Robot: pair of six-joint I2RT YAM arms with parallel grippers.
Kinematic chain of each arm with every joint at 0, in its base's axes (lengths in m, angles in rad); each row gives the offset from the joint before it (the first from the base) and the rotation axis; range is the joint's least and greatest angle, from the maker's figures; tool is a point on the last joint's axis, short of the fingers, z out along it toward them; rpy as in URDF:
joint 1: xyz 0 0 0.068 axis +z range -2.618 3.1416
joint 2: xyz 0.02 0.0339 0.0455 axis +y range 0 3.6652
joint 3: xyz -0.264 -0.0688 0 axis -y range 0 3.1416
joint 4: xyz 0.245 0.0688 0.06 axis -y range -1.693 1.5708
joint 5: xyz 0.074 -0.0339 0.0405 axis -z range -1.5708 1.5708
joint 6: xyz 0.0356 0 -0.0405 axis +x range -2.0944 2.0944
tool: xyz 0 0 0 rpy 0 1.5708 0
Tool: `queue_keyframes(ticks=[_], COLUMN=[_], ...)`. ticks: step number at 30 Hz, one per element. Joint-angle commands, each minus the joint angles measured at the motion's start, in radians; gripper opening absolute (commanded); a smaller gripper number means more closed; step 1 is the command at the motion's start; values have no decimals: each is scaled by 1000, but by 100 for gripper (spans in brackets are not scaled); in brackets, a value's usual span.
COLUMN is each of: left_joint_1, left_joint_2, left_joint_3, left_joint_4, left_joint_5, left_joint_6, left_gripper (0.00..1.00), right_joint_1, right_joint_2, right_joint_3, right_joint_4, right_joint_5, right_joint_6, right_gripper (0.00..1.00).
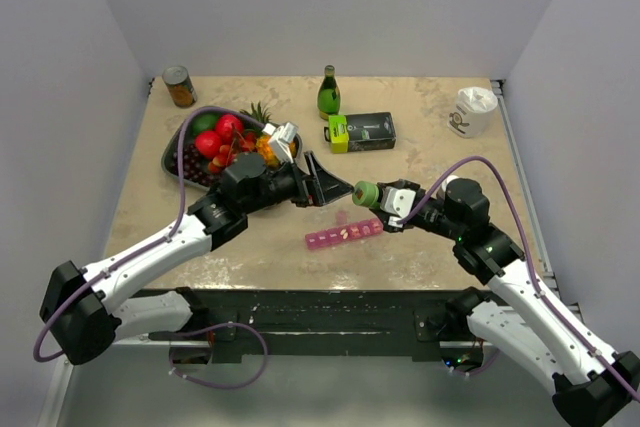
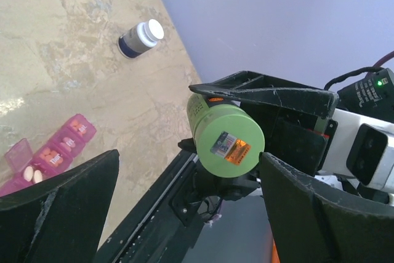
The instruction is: Sort the pills into containers
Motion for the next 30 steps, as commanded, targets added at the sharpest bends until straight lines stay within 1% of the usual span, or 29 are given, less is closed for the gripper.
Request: queue_keyframes(ticks=[1,5,14,17,21,23,24,26,29,30], left_joint_1=[3,0,-32,-52,-72,-75,-78,-79,-82,-81], left_joint_2=[51,74,100,128,162,166,171,176,186,192], left_joint_3=[39,39,64,82,123,142,146,159,171,174], left_joint_4=[118,178,207,195,107,75,69,52,32,27], left_joint_5=[62,109,137,136,100,87,85,86,97,102], left_joint_6=[-48,-65,-58,-50,-13,5,10,23,42,48], left_gripper=[98,96,93,86,78,72,65,58,39,25], right_joint_1=[-4,-3,-4,-3,-4,-3,-4,-3,-3,-4], right_joint_2=[-14,-11,-6,-5,-6,-8,-8,-8,-8,-8], right_joint_3=[2,0,-8,-8,-8,-8,-8,-9,-12,-11], right_joint_4=[45,48,53,53,46,48,46,48,49,51], right_joint_5=[1,-1,-2,-1,2,4,2,2,1,1], right_joint_6=[-20,-20,-14,-14,-11,-6,-6,-2,6,9], right_gripper=[0,0,0,0,0,0,0,0,0,0])
